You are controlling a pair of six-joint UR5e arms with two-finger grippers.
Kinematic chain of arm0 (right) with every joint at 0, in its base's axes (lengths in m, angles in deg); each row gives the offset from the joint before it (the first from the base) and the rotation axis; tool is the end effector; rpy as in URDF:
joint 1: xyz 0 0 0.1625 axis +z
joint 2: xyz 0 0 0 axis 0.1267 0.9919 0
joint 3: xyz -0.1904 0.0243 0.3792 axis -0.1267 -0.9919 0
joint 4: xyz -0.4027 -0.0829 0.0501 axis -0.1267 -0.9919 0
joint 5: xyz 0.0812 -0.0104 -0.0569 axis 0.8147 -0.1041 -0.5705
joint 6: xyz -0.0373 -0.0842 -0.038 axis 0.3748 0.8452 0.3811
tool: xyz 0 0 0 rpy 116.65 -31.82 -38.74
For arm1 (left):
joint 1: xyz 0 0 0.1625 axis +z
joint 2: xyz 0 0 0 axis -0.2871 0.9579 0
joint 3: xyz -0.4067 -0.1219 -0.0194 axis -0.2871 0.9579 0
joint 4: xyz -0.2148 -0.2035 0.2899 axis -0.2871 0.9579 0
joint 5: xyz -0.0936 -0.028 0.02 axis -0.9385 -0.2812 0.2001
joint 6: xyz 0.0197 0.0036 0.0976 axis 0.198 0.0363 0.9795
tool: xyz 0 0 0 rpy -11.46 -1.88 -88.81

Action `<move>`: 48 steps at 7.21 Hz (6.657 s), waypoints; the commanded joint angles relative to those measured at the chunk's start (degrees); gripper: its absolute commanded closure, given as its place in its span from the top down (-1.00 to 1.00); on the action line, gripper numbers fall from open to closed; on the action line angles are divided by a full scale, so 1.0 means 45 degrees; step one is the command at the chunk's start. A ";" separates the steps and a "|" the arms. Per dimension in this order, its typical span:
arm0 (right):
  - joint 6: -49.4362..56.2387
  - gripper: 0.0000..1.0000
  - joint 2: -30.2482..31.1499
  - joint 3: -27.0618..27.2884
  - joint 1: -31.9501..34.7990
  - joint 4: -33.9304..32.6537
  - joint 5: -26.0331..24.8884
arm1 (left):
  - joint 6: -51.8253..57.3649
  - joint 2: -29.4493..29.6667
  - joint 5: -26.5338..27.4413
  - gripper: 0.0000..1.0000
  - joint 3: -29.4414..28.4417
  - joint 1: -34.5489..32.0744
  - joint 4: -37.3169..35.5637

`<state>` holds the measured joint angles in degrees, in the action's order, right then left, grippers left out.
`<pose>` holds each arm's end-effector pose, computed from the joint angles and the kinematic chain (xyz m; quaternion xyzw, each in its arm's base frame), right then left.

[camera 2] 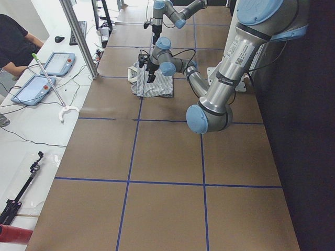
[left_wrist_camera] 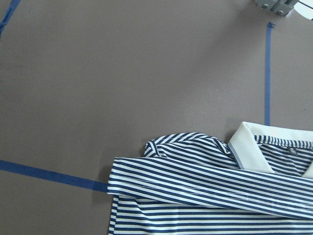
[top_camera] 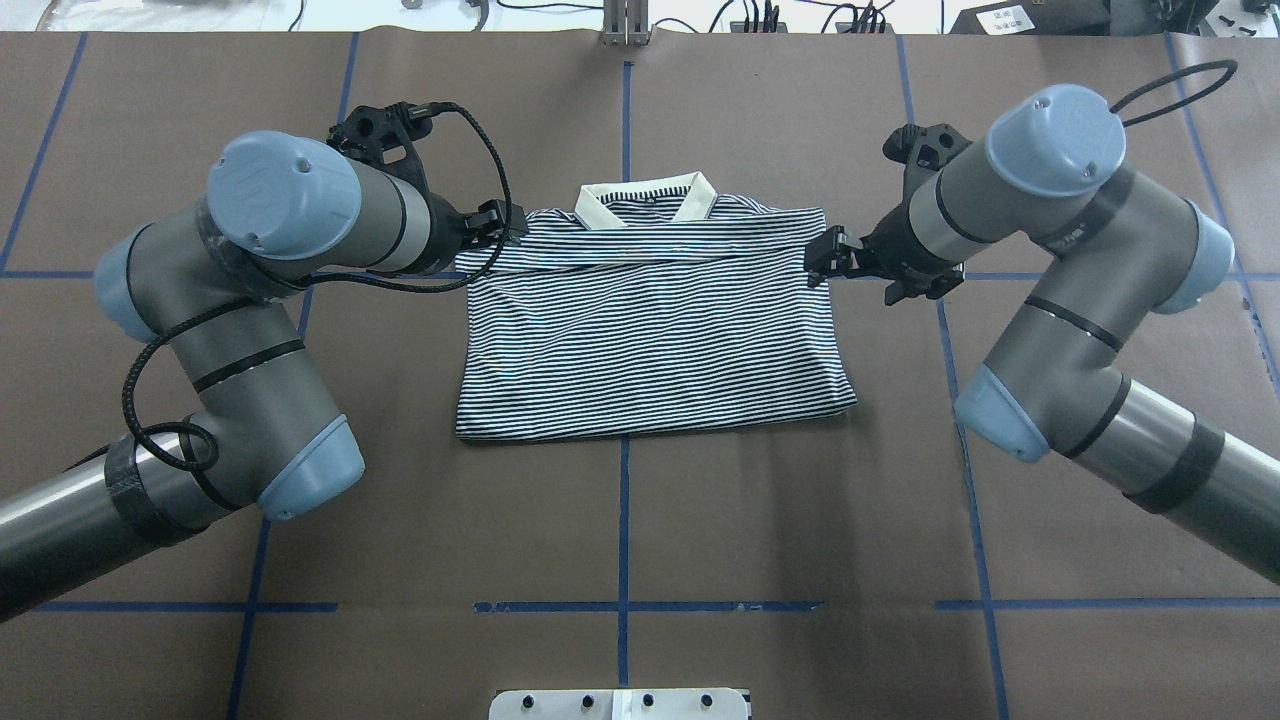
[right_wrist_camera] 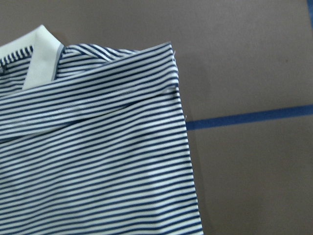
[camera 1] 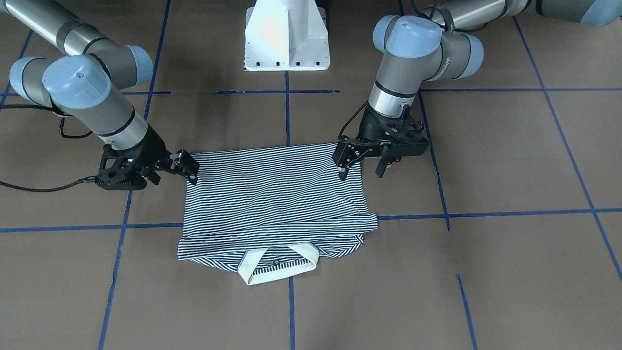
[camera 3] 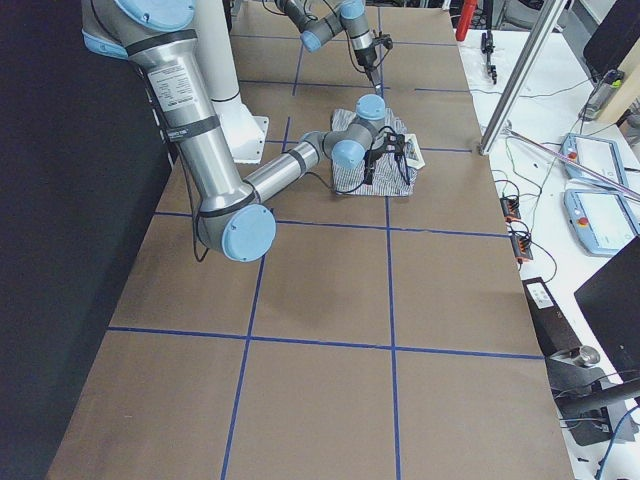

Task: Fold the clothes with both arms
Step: 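Move the right gripper down to the side edge of the folded shirt, then grasp the shirt's side edge with the right gripper and drag it sideways, then hold the shirt corner with the right gripper while the left arm moves in, then rotate the shirt with the right gripper while the left arm draws back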

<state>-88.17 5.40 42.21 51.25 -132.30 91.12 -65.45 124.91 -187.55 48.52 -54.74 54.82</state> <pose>-0.3927 -0.4974 0.3455 0.0204 -0.4651 0.0884 0.8806 0.4454 -0.4984 0.2273 0.1373 0.4822 -0.1797 0.8463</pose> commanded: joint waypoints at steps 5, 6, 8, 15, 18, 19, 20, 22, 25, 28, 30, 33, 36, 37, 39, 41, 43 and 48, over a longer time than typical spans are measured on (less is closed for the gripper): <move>-0.0346 1.00 0.0647 -0.0119 -0.2115 -0.0030 -0.1939 | -0.0064 0.0032 0.0006 1.00 0.0348 0.0137 -0.0114; -0.0346 0.63 0.0686 -0.0082 -0.2096 0.0008 -0.1958 | -0.0064 0.0013 0.0006 1.00 0.0368 0.0137 -0.0133; -0.0327 -0.37 0.0744 -0.0042 -0.2096 0.0009 -0.1958 | -0.0045 -0.0026 0.0006 1.00 0.0368 0.0157 -0.0133; -0.0307 -1.00 0.3465 0.2523 -0.2873 -0.0011 -0.1704 | -0.0025 -0.0066 0.0006 1.00 0.0347 0.0176 -0.0094; -0.1666 -1.00 0.6621 0.5659 -0.5211 0.0008 -0.0752 | -0.0045 -0.0027 0.0006 1.00 0.0387 0.0352 -0.0094; -0.2138 -1.00 0.6662 0.5622 -0.6362 0.0047 -0.0883 | -0.0045 -0.0007 0.0025 1.00 0.0407 0.0372 -0.0094; -0.2762 -0.71 0.6566 0.5699 -0.7050 0.0125 -0.0865 | -0.0045 -0.0007 0.0006 1.00 0.0562 0.0372 -0.0113; -0.2963 1.00 0.6429 0.6244 -0.7331 0.0126 -0.1020 | -0.0141 -0.0027 -0.0013 1.00 0.0700 0.0779 -0.0210; -0.2964 1.00 0.4989 0.6384 -0.5346 0.0145 -0.1040 | -0.4171 0.0089 0.0103 1.00 0.0855 0.2417 -0.2231; -0.2963 1.00 0.3774 0.6462 -0.3408 0.0243 -0.1040 | -0.5646 0.0695 0.0297 1.00 0.0800 0.3240 -0.3825; -0.2963 1.00 0.3752 0.6423 -0.3152 0.0243 -0.1060 | -0.6214 0.0969 0.1080 1.00 0.0076 0.3867 -0.3746; -0.2963 1.00 0.3733 0.6423 -0.3112 0.0243 -0.1060 | -0.7094 0.0949 0.1139 1.00 -0.0216 0.4688 -0.3649; -0.2944 1.00 0.3752 0.6423 -0.3054 0.0243 -0.1060 | -0.7135 0.0969 0.1158 0.85 -0.0355 0.4688 -0.3590; -0.2963 1.00 0.3752 0.6423 -0.3053 0.0243 -0.1060 | -0.7135 0.0970 0.1158 0.48 -0.0335 0.4688 -0.3609; -0.2944 1.00 0.3752 0.6403 -0.3053 0.0243 -0.1040 | -0.7096 0.0989 0.1429 -0.74 -0.0316 0.4688 -0.3610; -0.2944 1.00 0.3772 0.6384 -0.3034 0.0243 -0.1040 | -0.6901 0.0989 0.1432 -1.00 -0.0141 0.4688 -0.3610; -0.2944 1.00 0.3811 0.6325 -0.3014 0.0243 -0.1040 | -0.6881 0.0970 0.1432 -1.00 0.0016 0.4572 -0.3688; -0.2963 1.00 0.3811 0.6344 -0.2897 0.0243 -0.1040 | -0.5013 0.0891 0.1974 -1.00 -0.0373 0.2563 -0.3708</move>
<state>-101.43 22.54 70.68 38.02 -131.20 86.44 -91.34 128.79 -180.36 47.59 -41.02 38.03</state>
